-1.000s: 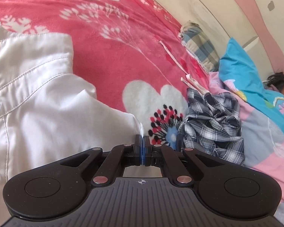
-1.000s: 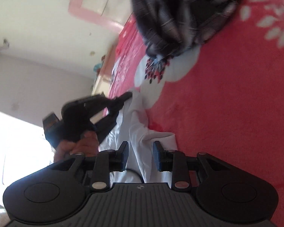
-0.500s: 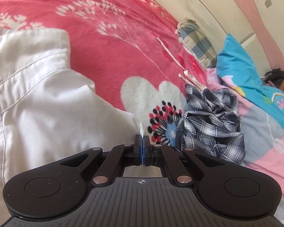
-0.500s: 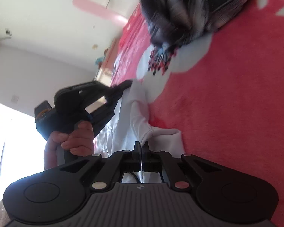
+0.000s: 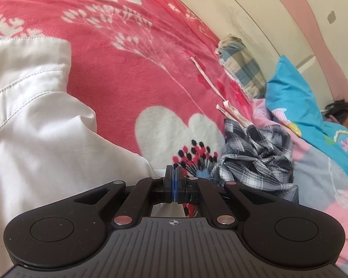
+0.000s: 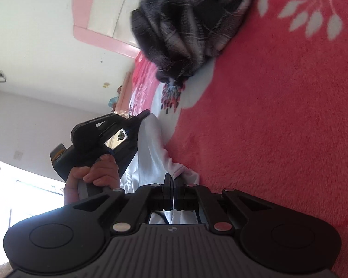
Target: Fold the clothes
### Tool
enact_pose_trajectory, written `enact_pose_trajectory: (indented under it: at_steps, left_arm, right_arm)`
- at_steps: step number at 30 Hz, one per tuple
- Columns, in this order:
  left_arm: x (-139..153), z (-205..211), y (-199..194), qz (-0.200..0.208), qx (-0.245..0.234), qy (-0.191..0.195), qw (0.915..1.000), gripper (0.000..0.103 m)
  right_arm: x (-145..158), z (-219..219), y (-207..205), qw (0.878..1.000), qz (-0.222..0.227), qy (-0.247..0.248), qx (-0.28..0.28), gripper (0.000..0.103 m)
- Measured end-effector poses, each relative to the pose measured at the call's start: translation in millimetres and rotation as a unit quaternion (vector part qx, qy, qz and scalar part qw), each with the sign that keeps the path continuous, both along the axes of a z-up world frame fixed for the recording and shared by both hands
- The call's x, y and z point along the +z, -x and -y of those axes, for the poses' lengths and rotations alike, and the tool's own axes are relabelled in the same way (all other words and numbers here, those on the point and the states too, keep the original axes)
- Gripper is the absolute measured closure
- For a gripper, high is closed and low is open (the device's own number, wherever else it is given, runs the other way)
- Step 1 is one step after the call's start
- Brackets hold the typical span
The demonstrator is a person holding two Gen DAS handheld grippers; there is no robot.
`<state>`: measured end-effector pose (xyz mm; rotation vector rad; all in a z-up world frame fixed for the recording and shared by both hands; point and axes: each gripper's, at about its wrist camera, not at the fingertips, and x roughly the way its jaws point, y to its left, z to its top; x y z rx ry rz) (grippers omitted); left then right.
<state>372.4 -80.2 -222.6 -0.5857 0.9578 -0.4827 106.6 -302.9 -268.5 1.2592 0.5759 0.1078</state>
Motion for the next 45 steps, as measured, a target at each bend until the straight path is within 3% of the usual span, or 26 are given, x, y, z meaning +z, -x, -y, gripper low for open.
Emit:
enact_pose_trajectory:
  at_steps: [2, 4, 5, 9, 13, 18, 22, 27, 30, 32, 36, 39, 41, 43, 45]
  left_arm:
    - [-4, -3, -5, -0.027, 0.015, 0.015, 0.9994, 0.098]
    - [-1, -4, -9, -0.053, 0.02, 0.018, 0.9982, 0.061]
    - [0, -5, -10, -0.067, 0.021, 0.019, 0.9973, 0.057]
    - [19, -6, -10, -0.076, 0.016, 0.002, 0.997, 0.048]
    - [57, -20, 1, -0.078, 0.012, -0.002, 0.9969, 0.046]
    - [134, -63, 39, -0.037, 0.0, -0.011, 0.9992, 0.041]
    - [202, -118, 101, 0.013, 0.004, -0.031, 0.9994, 0.035]
    - [234, -179, 195, 0.027, 0.022, -0.12, 0.9922, 0.026]
    - [211, -192, 245, 0.03, 0.018, -0.189, 0.9814, 0.026]
    - [179, -193, 272, 0.019, 0.007, -0.226, 0.974, 0.026]
    - [103, -174, 310, 0.01, -0.025, -0.287, 0.9577, 0.034]
    - [60, -165, 327, 0.017, -0.048, -0.317, 0.9469, 0.038]
    - [36, -171, 337, -0.006, -0.059, -0.325, 0.9437, 0.04]
    - [24, -176, 348, 0.003, -0.061, -0.328, 0.9427, 0.039]
    - [31, -185, 349, 0.011, -0.052, -0.327, 0.9436, 0.035]
  right_arm:
    - [-2, 3, 1, 1.0, 0.004, -0.005, -0.002, 0.102]
    - [-3, 3, 0, 1.0, 0.007, -0.01, -0.002, 0.099]
    - [-2, 3, -1, 1.0, 0.008, -0.011, -0.002, 0.095]
    - [3, 3, -3, 1.0, 0.011, -0.004, -0.004, 0.08]
    - [11, 1, -5, 1.0, 0.009, 0.017, -0.007, 0.07]
    - [25, 3, -4, 0.999, -0.014, 0.042, -0.027, 0.058]
    - [44, 6, -1, 0.996, -0.033, 0.065, -0.047, 0.058]
    - [94, -17, 4, 0.985, -0.016, 0.173, -0.018, 0.059]
    - [125, -46, 9, 0.972, 0.011, 0.226, 0.068, 0.067]
    - [142, -75, 8, 0.949, 0.03, 0.271, 0.157, 0.072]
    - [158, -148, 20, 0.864, 0.05, 0.383, 0.324, 0.08]
    - [148, -192, 22, 0.812, 0.049, 0.437, 0.383, 0.083]
    - [131, -213, 21, 0.792, 0.042, 0.457, 0.403, 0.085]
    - [109, -230, 22, 0.772, 0.025, 0.472, 0.425, 0.085]
    - [83, -245, 23, 0.74, 0.003, 0.499, 0.451, 0.086]
